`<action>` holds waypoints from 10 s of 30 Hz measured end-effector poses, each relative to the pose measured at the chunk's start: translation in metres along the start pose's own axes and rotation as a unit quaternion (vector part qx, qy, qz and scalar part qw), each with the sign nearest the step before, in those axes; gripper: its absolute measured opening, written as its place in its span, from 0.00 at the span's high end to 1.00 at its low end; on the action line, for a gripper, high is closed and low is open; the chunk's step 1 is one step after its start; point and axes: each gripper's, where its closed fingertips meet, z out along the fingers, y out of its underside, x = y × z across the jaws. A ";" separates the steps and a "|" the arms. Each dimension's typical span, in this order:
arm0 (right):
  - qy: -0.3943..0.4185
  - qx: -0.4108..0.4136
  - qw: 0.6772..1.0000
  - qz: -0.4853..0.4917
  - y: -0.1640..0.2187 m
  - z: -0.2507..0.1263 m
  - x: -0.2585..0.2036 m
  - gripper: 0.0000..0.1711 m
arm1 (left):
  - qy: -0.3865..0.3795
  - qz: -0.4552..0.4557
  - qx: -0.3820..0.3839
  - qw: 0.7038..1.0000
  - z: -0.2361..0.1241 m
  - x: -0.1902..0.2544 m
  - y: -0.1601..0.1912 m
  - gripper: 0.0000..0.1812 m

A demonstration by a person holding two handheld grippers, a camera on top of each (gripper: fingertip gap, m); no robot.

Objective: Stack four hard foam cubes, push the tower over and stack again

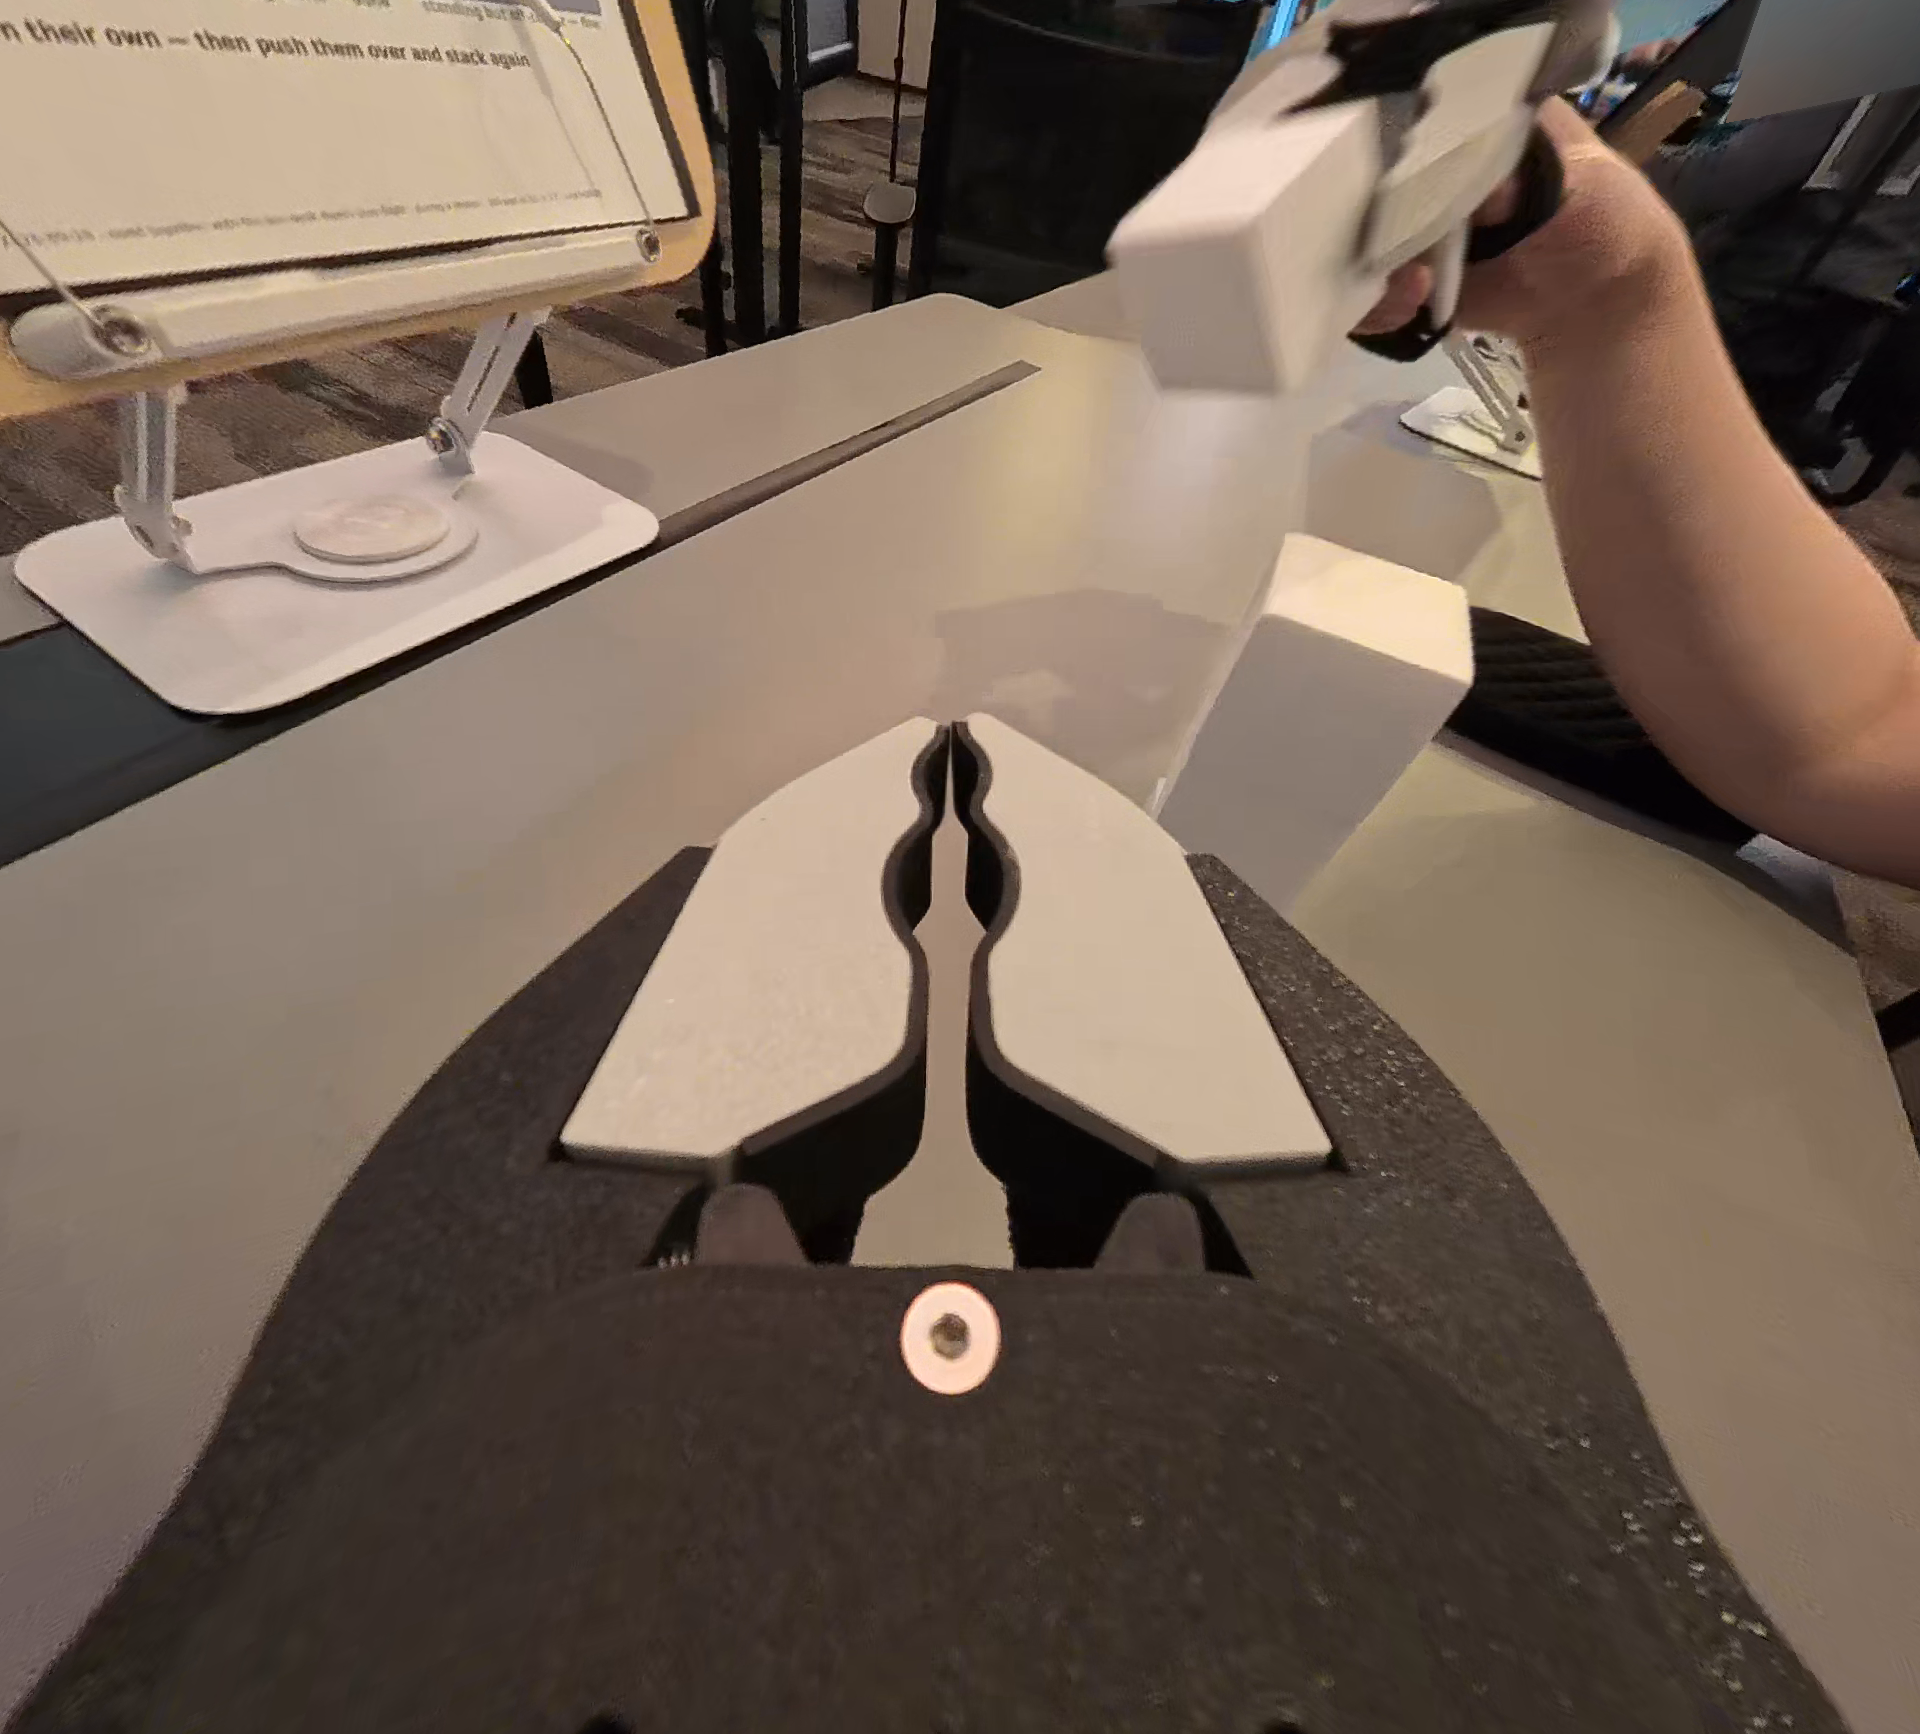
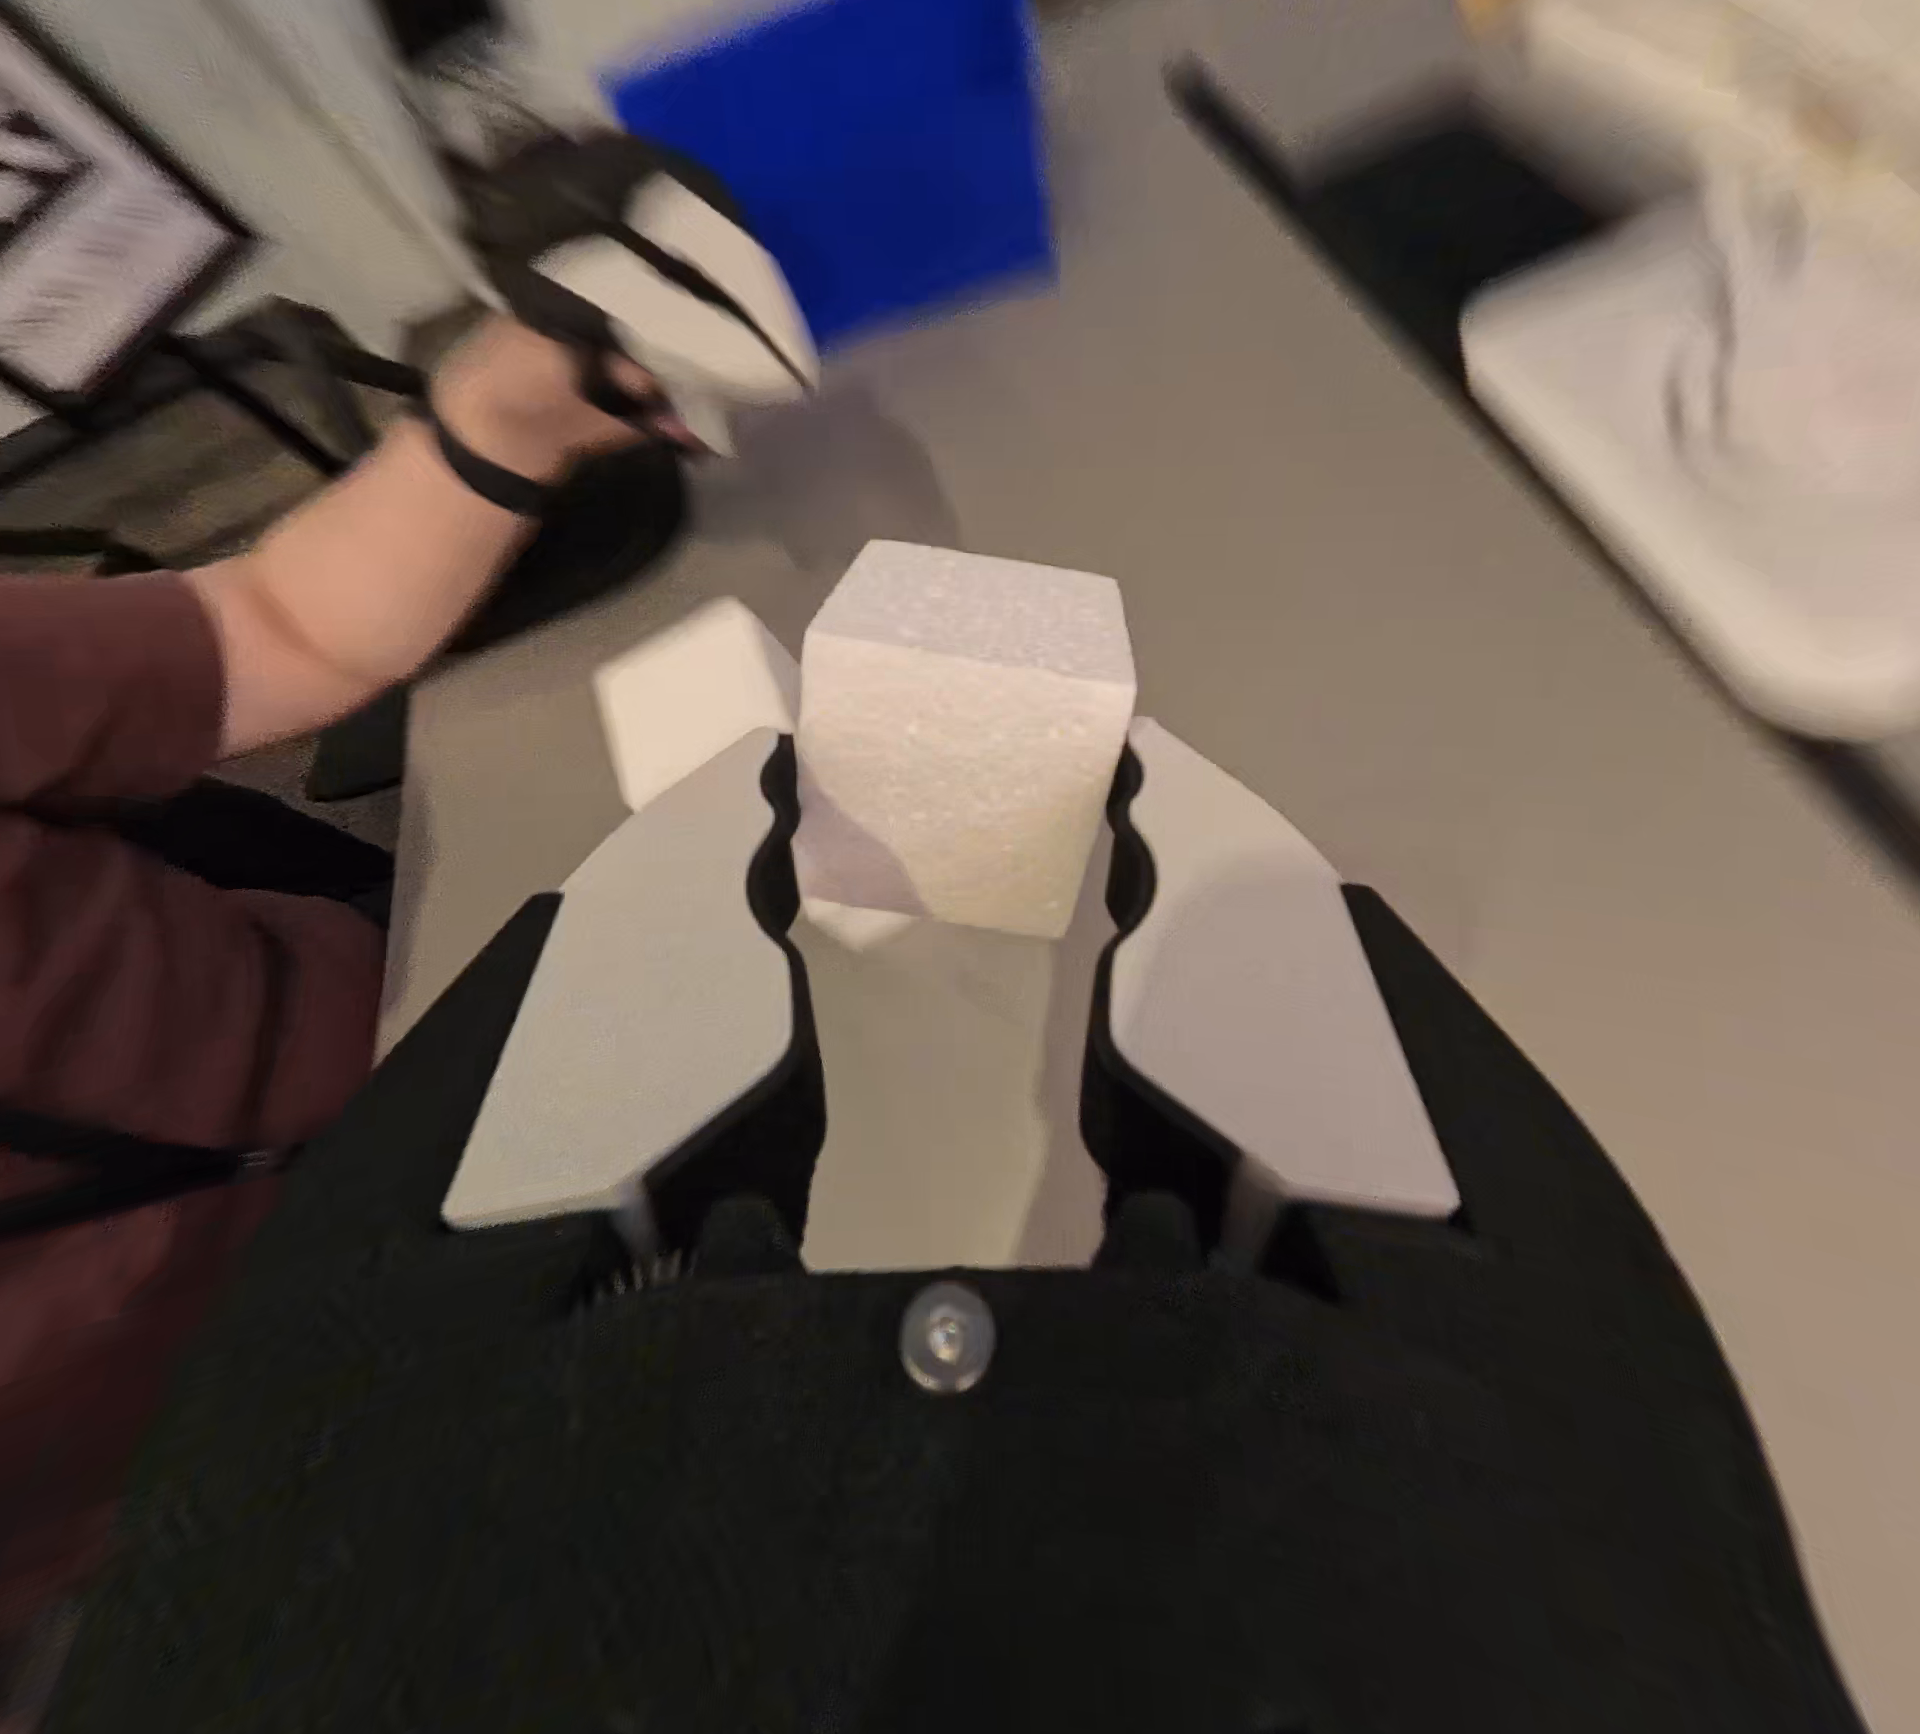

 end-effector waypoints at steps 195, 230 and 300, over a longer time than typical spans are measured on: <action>0.142 -0.041 0.988 -0.041 0.136 -0.097 -0.050 0.67 | 0.202 0.212 -0.248 0.923 0.193 0.140 0.104 0.67; 0.135 0.127 0.982 0.024 0.195 -0.141 -0.037 0.54 | 0.305 0.287 -0.209 0.884 0.225 0.239 -0.033 0.66; 0.050 -0.031 0.996 -0.066 0.047 0.003 0.039 0.69 | -0.408 0.005 -0.227 0.884 -0.051 -0.108 -0.007 0.61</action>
